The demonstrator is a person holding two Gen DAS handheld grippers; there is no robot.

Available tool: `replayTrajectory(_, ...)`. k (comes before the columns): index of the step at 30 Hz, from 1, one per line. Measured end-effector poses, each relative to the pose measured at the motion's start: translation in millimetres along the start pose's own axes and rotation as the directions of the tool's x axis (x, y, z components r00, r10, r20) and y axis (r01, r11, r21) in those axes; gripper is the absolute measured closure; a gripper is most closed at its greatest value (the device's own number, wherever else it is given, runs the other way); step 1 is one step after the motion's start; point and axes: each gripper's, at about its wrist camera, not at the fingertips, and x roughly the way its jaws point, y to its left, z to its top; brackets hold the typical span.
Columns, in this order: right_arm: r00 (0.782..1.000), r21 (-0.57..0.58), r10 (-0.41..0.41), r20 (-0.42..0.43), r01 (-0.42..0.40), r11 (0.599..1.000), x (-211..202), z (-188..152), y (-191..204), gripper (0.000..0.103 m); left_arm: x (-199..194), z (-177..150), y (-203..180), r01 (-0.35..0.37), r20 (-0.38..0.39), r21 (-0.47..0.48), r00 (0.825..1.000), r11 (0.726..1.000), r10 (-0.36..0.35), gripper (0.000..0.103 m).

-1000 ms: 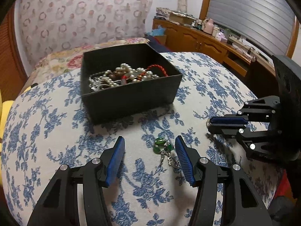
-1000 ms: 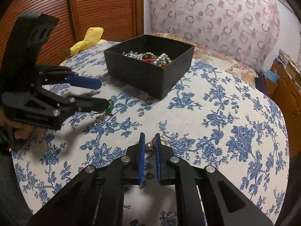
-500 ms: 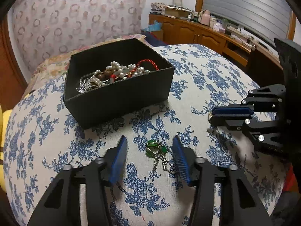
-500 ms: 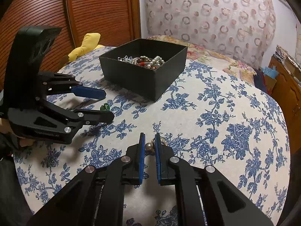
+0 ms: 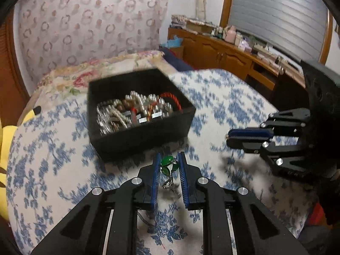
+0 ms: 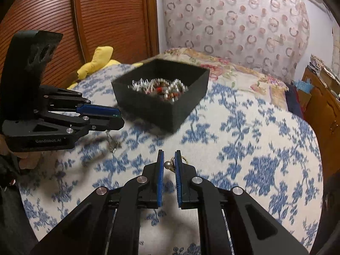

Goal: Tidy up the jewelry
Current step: 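Lower the gold ring and green earring into the black box while both tools open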

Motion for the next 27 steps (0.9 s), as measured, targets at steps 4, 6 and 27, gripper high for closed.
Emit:
replayTrajectory(4, 0.999, -0.011, 0.011, 0.037, -0.01, 1.0, -5, 16, 2, 0.092, -15, 18, 7, -0.012, 0.058, -0.01, 0.998, 1.0, 0.013, 0.087)
replayTrajectory(6, 0.998, -0.023, 0.013, 0.057, -0.011, 1.0, -6, 25, 4, 0.092, -23, 30, 11, -0.024, 0.092, -0.013, 0.995, 1.0, 0.025, 0.087)
replayTrajectory(27, 0.99, -0.024, 0.036, 0.133, -0.033, 0.999, 30, 99, -13, 0.092, -7, 100, 56, -0.067, 0.156, -0.054, 0.985, 0.996, 0.075, 0.087)
